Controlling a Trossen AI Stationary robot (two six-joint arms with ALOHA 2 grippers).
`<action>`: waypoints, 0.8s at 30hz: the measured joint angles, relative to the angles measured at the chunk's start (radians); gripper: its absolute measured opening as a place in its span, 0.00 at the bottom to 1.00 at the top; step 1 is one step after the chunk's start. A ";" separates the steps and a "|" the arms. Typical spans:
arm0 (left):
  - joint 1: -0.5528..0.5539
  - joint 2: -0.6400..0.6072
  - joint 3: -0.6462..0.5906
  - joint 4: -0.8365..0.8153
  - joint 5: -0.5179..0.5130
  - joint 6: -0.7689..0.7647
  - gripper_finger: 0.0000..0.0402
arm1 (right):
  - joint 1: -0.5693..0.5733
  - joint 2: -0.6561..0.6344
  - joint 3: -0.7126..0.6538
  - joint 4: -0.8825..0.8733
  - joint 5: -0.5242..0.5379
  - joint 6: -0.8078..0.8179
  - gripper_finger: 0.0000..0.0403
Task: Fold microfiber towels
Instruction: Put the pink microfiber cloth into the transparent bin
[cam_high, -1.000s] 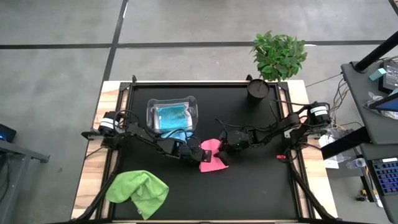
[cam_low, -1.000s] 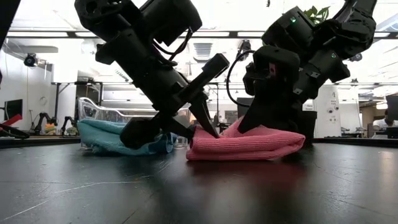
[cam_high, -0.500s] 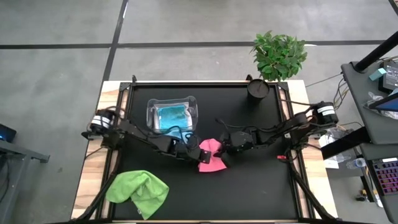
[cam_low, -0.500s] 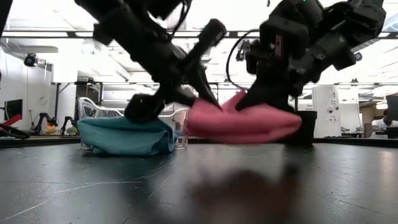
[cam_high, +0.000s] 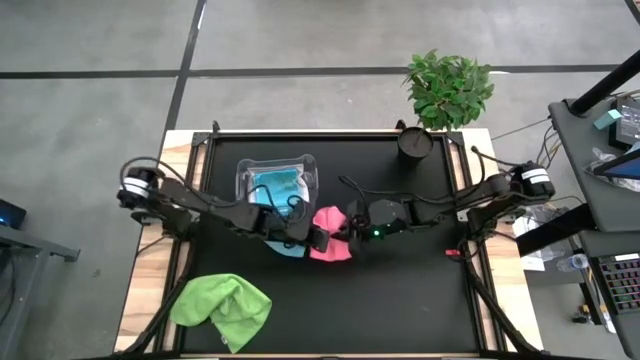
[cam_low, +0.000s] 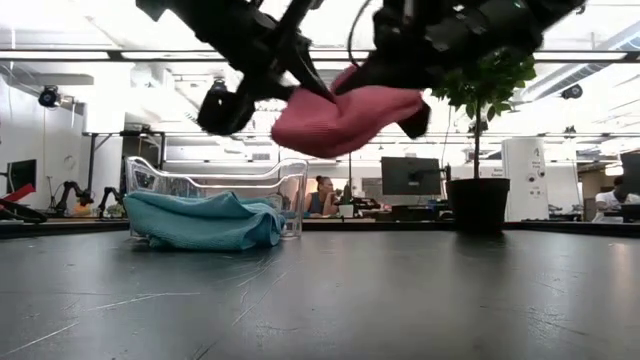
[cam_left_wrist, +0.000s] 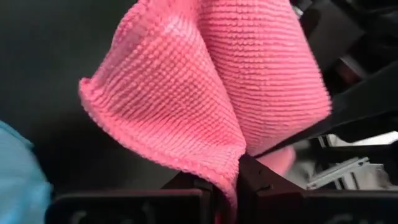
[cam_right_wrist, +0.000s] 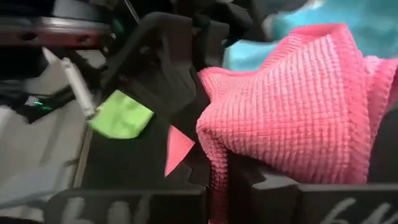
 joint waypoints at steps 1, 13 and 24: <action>0.003 -0.017 0.001 -0.026 -0.010 0.010 0.01 | -0.004 0.000 0.028 -0.036 0.014 -0.026 0.03; 0.117 -0.199 -0.005 -0.300 -0.067 0.251 0.01 | -0.136 0.154 0.322 -0.173 0.045 -0.236 0.03; 0.244 -0.323 -0.009 -0.551 -0.077 0.383 0.01 | -0.256 0.363 0.584 -0.205 0.029 -0.351 0.03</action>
